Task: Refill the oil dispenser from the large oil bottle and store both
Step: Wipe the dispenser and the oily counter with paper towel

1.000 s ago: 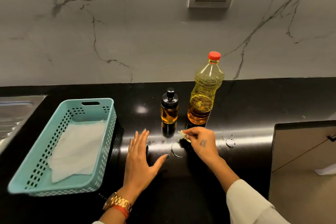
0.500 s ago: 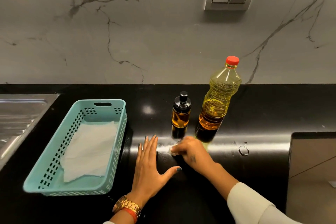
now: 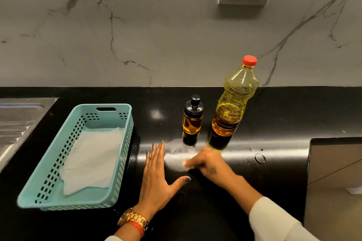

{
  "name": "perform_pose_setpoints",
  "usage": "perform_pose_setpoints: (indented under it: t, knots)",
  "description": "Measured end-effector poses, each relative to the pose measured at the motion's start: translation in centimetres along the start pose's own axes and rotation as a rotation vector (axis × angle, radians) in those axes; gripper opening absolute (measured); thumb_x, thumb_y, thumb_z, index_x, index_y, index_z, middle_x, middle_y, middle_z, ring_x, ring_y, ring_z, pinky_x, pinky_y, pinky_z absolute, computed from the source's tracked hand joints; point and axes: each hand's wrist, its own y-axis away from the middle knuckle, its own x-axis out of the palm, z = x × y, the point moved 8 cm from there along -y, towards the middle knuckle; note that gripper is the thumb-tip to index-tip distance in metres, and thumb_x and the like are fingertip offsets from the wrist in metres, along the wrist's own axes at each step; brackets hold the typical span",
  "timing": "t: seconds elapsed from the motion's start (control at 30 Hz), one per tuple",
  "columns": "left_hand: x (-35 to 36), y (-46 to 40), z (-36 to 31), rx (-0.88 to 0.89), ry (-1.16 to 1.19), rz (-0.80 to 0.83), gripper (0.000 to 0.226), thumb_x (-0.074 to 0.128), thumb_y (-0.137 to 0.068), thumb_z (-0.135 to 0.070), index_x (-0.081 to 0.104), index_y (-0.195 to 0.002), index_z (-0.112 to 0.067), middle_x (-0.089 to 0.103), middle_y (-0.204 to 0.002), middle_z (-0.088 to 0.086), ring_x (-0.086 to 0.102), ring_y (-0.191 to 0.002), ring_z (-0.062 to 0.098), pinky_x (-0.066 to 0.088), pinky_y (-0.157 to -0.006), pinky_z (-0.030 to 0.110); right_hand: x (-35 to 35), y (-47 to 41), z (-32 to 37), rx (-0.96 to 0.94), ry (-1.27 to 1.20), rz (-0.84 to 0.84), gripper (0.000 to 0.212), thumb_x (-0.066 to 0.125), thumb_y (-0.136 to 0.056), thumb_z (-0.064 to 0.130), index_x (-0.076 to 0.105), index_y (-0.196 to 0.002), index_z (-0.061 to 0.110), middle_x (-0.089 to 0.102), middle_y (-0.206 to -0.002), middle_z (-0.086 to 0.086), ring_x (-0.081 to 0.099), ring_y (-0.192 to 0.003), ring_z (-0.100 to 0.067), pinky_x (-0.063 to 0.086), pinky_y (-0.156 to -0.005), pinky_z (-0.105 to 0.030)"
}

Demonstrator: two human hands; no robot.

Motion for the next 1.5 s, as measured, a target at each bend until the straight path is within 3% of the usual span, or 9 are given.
perform_pose_setpoints:
  t: [0.17, 0.37, 0.47, 0.7, 0.83, 0.97, 1.17, 1.33, 1.5]
  knots:
    - [0.0, -0.2, -0.2, 0.023, -0.012, -0.001, 0.110, 0.031, -0.060, -0.092, -0.006, -0.144, -0.031, -0.003, -0.153, -0.011, -0.023, -0.134, -0.011, -0.004, -0.115, 0.028, -2.5, -3.4, -1.4, 0.186, 0.082, -0.211, 0.023, 0.061, -0.085, 0.009, 0.071, -0.104, 0.016, 0.069, -0.099, -0.016, 0.061, -0.091, -0.031, 0.040, -0.073, -0.021]
    - [0.1, 0.0, 0.0, 0.007, 0.001, 0.009, 0.110, 0.032, -0.058, -0.093, -0.007, -0.142, -0.034, -0.004, -0.154, -0.011, -0.020, -0.136, -0.007, -0.002, -0.115, 0.027, 1.3, -2.0, 3.8, -0.080, 0.047, -0.031, 0.035, 0.053, -0.083, -0.002, 0.068, -0.109, 0.014, 0.066, -0.098, -0.018, 0.058, -0.094, -0.033, 0.038, -0.075, -0.021]
    - [0.2, -0.1, 0.1, -0.003, -0.001, 0.019, 0.110, 0.031, -0.058, -0.093, -0.008, -0.143, -0.035, -0.005, -0.155, -0.010, -0.016, -0.140, 0.002, -0.002, -0.115, 0.027, 0.0, 0.6, 0.6, -0.005, -0.008, -0.049, 0.031, 0.056, -0.083, -0.002, 0.072, -0.101, 0.017, 0.066, -0.094, -0.017, 0.059, -0.090, -0.033, 0.032, -0.071, -0.004]
    - [0.3, -0.2, 0.0, 0.001, -0.022, 0.031, 0.110, 0.032, -0.058, -0.093, -0.008, -0.143, -0.035, -0.005, -0.154, -0.010, -0.015, -0.140, 0.003, -0.002, -0.114, 0.028, -0.7, -3.8, -0.1, 0.056, 0.168, -0.124, 0.035, 0.052, -0.085, 0.006, 0.065, -0.115, 0.019, 0.066, -0.107, -0.010, 0.053, -0.106, -0.029, 0.039, -0.081, -0.031]
    - [0.3, 0.0, 0.1, -0.013, -0.022, 0.042, 0.110, 0.030, -0.057, -0.094, -0.009, -0.142, -0.036, -0.007, -0.153, -0.013, -0.017, -0.139, 0.002, -0.001, -0.114, 0.028, 1.1, -0.1, 2.8, -0.168, 0.140, -0.071, 0.030, 0.059, -0.083, 0.007, 0.066, -0.111, 0.012, 0.067, -0.106, -0.012, 0.055, -0.101, -0.026, 0.039, -0.082, -0.027]
    - [0.6, -0.1, 0.2, -0.014, -0.024, 0.047, 0.111, 0.032, -0.057, -0.093, -0.008, -0.143, -0.036, -0.007, -0.154, -0.012, -0.017, -0.140, 0.005, -0.001, -0.113, 0.028, -1.5, 1.4, -1.7, -0.051, 0.102, -0.145, 0.020, 0.073, -0.072, 0.007, 0.075, -0.090, 0.016, 0.074, -0.082, -0.007, 0.065, -0.076, -0.028, 0.045, -0.068, -0.021]
    - [0.4, -0.1, -0.1, -0.010, -0.029, 0.048, 0.109, 0.030, -0.056, -0.094, -0.007, -0.141, -0.037, -0.008, -0.152, -0.014, -0.016, -0.139, 0.003, -0.001, -0.113, 0.027, -0.2, -3.1, -0.1, 0.032, 0.190, -0.146, 0.038, 0.055, -0.083, 0.001, 0.063, -0.118, 0.014, 0.061, -0.109, -0.012, 0.049, -0.107, -0.029, 0.038, -0.084, -0.033]
    - [0.6, -0.1, 0.4, -0.039, -0.025, 0.058, 0.112, 0.030, -0.054, -0.095, -0.007, -0.142, -0.038, -0.008, -0.154, -0.012, -0.015, -0.141, 0.008, 0.000, -0.113, 0.028, 0.6, 2.5, 0.3, -0.176, 0.094, -0.114, 0.024, 0.072, -0.074, 0.010, 0.073, -0.097, 0.017, 0.070, -0.088, -0.005, 0.062, -0.085, -0.022, 0.043, -0.073, -0.023]
    - [0.7, -0.2, 0.3, -0.017, -0.032, 0.060, 0.114, 0.031, -0.055, -0.095, -0.003, -0.145, -0.034, -0.006, -0.153, -0.013, -0.013, -0.142, 0.009, 0.001, -0.114, 0.029, -3.3, 1.5, -5.2, 0.063, 0.136, -0.309, 0.029, 0.075, -0.066, -0.003, 0.076, -0.085, 0.019, 0.069, -0.072, -0.002, 0.058, -0.070, -0.027, 0.041, -0.057, -0.026]
